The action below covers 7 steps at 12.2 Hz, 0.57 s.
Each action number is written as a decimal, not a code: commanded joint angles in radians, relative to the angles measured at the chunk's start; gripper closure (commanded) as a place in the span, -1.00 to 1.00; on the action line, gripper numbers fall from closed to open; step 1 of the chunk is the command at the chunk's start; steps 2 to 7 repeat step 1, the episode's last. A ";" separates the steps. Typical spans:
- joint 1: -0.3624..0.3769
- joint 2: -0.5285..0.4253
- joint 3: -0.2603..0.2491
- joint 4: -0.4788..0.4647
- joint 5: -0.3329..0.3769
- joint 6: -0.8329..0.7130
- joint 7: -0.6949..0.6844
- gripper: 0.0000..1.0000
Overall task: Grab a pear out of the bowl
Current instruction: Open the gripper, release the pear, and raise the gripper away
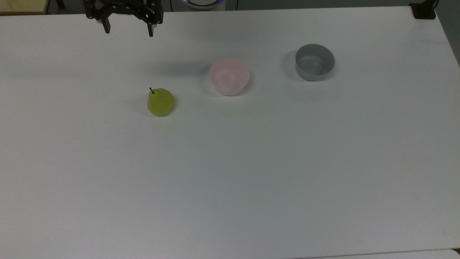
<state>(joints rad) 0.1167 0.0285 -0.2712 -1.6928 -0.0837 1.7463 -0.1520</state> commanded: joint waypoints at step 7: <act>-0.017 0.010 -0.011 0.031 0.004 -0.027 0.014 -1.00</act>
